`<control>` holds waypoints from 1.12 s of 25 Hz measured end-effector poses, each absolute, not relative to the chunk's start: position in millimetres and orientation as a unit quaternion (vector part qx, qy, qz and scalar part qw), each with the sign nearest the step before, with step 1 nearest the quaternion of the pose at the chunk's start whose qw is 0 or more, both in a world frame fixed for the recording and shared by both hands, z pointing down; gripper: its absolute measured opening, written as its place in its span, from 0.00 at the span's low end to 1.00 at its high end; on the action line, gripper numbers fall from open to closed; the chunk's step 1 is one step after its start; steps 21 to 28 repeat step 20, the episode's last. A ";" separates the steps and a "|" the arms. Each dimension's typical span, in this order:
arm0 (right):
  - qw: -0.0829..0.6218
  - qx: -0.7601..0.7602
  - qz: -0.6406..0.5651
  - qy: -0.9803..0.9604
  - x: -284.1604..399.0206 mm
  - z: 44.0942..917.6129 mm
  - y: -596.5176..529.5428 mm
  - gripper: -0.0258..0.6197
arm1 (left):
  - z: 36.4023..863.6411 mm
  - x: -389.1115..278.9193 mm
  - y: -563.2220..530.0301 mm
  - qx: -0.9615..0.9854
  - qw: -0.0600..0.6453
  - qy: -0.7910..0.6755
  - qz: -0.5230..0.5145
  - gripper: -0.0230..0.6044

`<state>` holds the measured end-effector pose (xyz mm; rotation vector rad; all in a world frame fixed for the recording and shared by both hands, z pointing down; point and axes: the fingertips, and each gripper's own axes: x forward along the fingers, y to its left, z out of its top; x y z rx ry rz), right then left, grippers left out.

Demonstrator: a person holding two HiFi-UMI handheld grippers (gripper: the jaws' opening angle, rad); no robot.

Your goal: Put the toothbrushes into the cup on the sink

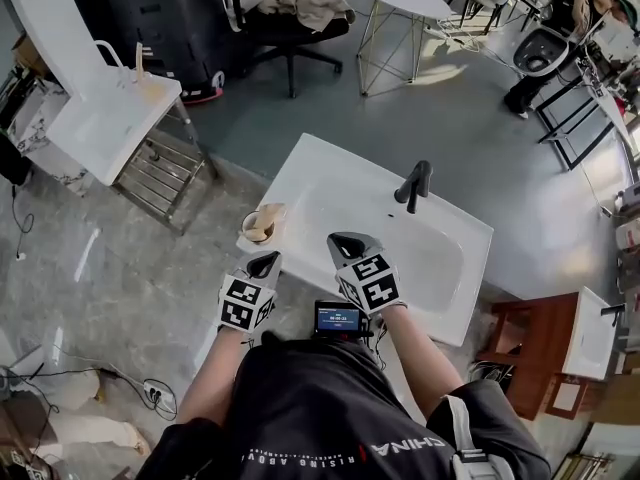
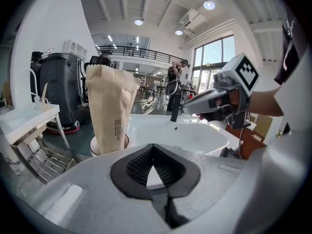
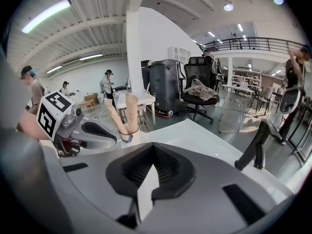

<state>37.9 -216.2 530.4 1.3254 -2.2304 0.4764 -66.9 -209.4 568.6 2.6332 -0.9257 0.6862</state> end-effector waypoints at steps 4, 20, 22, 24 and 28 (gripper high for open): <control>0.247 0.481 0.177 -0.822 33.1 532.4 -215.8 0.05 | 565.5 -65.0 -210.9 0.912 0.127 -0.316 0.229 0.03; 0.244 0.473 0.181 -0.827 27.6 537.2 -220.4 0.05 | 557.3 -65.3 -217.1 0.917 0.119 -0.319 0.205 0.03; 0.244 0.473 0.181 -0.827 27.6 537.2 -220.4 0.05 | 557.3 -65.3 -217.1 0.917 0.119 -0.319 0.205 0.03; 0.244 0.473 0.181 -0.827 27.6 537.2 -220.4 0.05 | 557.3 -65.3 -217.1 0.917 0.119 -0.319 0.205 0.03; 0.244 0.473 0.181 -0.827 27.6 537.2 -220.4 0.05 | 557.3 -65.3 -217.1 0.917 0.119 -0.319 0.205 0.03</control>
